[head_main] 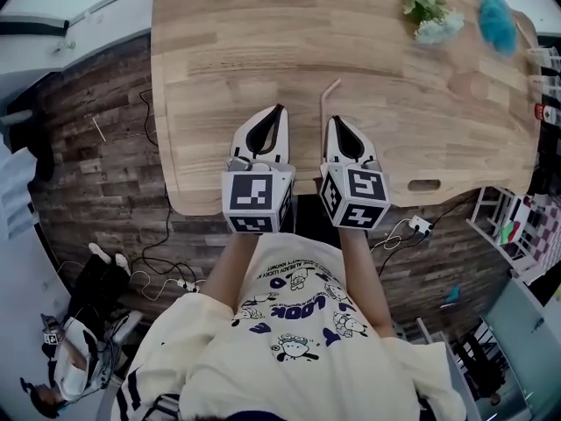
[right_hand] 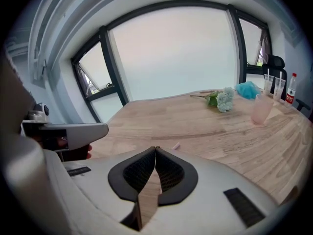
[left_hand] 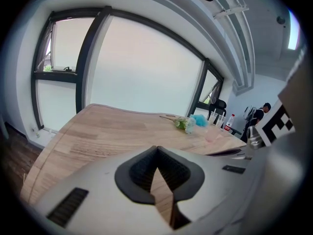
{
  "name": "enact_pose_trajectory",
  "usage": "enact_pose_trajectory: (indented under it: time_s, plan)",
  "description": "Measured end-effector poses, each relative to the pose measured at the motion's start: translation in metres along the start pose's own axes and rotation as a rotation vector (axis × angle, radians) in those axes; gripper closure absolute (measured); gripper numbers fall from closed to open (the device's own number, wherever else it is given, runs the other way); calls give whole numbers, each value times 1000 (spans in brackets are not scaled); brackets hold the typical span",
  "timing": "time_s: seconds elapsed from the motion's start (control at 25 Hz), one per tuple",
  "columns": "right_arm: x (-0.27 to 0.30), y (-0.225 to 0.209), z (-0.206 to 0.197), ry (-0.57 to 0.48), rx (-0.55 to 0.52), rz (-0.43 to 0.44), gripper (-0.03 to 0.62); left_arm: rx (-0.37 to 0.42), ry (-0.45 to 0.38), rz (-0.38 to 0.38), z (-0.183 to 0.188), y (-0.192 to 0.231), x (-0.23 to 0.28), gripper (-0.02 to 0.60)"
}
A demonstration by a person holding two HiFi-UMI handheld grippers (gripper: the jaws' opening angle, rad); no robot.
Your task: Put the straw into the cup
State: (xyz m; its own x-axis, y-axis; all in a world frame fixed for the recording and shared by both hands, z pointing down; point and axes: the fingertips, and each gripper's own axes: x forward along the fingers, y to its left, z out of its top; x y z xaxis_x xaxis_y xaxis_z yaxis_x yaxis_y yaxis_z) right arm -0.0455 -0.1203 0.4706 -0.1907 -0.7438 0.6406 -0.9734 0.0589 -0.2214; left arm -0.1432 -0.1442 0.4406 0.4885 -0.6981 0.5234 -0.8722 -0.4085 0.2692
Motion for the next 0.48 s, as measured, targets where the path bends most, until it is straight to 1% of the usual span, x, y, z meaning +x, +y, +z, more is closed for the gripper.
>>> enact_pose_trajectory:
  time_s: [0.2,0.36,0.48]
  plan:
    - [5,-5,-11,44,-10,5,595,-28,34,17,-14,2,4,557]
    - [11,-5,-25,110,-4,31,559,-47,69,25,-28,0,8,557]
    - [18,-6,-36,164,-15,47,548,-56,92,26,-36,-2,13,557]
